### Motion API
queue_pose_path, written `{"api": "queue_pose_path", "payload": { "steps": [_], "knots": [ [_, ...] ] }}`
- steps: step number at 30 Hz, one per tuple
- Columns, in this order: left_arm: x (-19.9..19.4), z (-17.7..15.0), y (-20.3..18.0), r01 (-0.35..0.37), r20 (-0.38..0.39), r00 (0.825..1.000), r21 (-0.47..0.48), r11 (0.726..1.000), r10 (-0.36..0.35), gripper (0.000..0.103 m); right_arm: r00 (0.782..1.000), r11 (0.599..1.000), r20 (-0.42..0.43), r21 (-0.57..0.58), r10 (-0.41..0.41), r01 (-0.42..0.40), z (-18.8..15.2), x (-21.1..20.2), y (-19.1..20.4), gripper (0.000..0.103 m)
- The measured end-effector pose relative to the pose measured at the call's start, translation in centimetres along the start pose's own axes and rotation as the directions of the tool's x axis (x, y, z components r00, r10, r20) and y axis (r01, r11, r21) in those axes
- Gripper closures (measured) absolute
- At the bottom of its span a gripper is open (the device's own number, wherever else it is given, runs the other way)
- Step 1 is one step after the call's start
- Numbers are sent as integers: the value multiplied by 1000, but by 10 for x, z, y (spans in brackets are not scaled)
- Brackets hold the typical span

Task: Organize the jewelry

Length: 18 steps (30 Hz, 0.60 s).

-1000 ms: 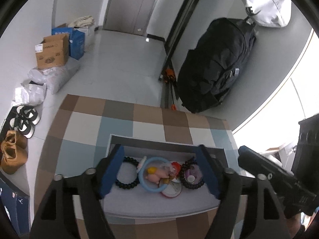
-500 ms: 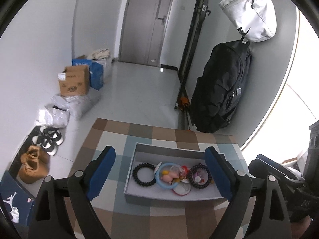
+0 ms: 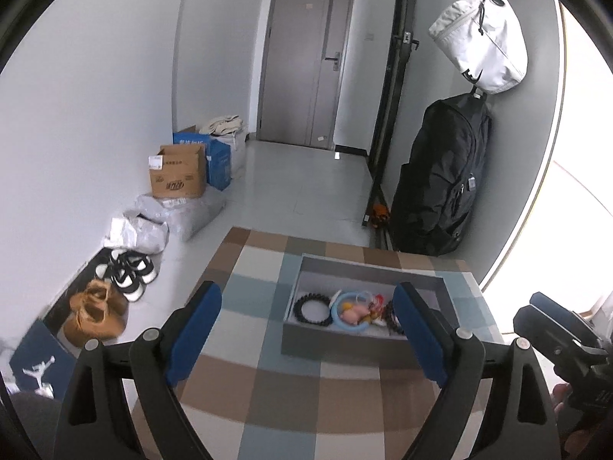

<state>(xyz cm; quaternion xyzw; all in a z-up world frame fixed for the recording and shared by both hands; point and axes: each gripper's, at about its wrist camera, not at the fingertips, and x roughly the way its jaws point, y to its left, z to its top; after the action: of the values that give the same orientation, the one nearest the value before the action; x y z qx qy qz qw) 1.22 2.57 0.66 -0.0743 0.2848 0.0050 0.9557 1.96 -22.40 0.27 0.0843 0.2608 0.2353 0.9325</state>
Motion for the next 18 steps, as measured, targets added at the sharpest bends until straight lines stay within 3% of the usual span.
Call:
{"api": "queue_pose_path", "payload": {
  "steps": [5, 18],
  "knots": [
    [-6, -11, 0, -28, -3, 1000, 17, 999, 28, 15, 1000, 1000, 2, -5, -8, 8, -10, -10, 3, 0],
    [-10, -16, -11, -11, -9, 1000, 60, 998, 11, 15, 1000, 999, -8, -27, -20, 19, -17, -14, 7, 0]
  ]
}}
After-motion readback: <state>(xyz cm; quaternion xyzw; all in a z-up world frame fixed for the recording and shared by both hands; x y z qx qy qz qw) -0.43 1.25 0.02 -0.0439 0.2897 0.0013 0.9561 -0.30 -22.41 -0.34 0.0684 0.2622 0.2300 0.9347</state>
